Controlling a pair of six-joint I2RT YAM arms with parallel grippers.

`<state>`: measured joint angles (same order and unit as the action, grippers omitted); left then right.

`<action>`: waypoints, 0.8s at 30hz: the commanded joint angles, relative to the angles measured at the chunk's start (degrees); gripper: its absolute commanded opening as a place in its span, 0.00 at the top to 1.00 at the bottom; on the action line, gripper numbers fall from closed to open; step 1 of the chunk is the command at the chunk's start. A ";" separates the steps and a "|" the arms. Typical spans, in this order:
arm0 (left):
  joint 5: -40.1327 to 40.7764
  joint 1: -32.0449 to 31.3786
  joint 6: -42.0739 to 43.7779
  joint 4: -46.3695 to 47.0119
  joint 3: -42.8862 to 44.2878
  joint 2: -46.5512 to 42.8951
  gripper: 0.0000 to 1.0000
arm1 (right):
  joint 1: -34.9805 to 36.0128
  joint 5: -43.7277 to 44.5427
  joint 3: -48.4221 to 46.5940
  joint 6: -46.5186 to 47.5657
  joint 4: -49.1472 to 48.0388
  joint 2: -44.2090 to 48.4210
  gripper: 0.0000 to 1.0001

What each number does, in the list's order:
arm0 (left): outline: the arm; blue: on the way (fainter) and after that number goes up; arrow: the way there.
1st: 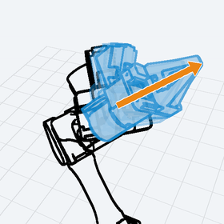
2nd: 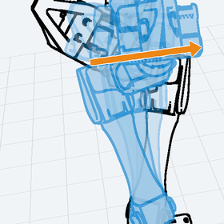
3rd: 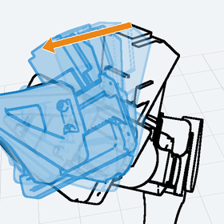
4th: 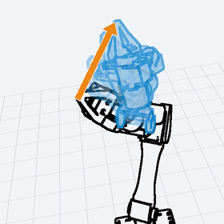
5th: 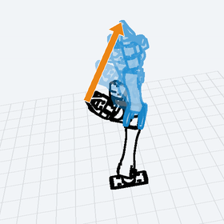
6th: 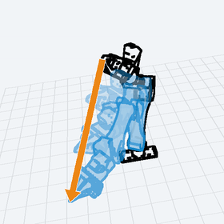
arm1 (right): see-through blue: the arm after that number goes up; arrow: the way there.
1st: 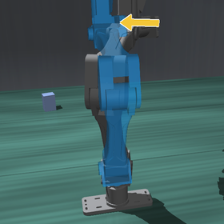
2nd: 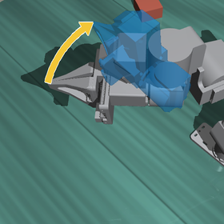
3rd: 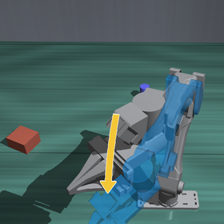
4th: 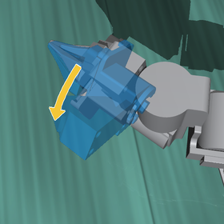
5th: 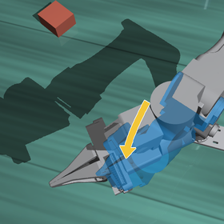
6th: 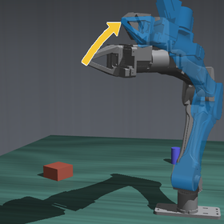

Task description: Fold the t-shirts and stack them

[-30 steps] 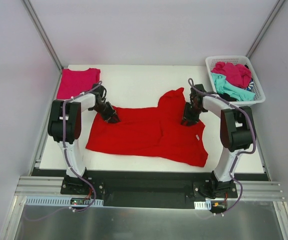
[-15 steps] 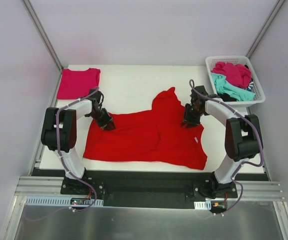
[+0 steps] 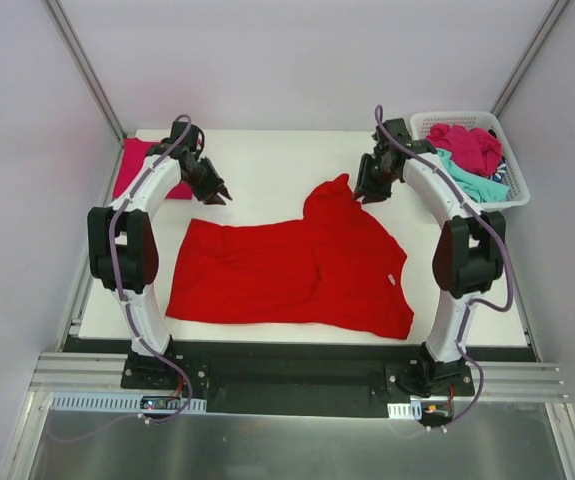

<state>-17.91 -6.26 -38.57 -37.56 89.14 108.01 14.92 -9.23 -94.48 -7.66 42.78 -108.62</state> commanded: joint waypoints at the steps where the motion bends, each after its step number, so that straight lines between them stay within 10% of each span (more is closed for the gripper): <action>1: 2.35 0.46 1.21 -6.21 6.30 4.66 0.76 | -0.68 -1.39 -11.41 1.60 6.77 -9.58 0.64; 24: 10.88 0.64 0.07 -0.06 -9.77 6.25 0.72 | -3.05 -8.96 -9.33 2.21 4.24 -16.28 0.64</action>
<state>-11.18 -6.15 -38.22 -38.17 82.02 116.01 11.77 -18.41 -104.99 -6.35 46.96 -129.60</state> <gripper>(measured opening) 0.273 0.359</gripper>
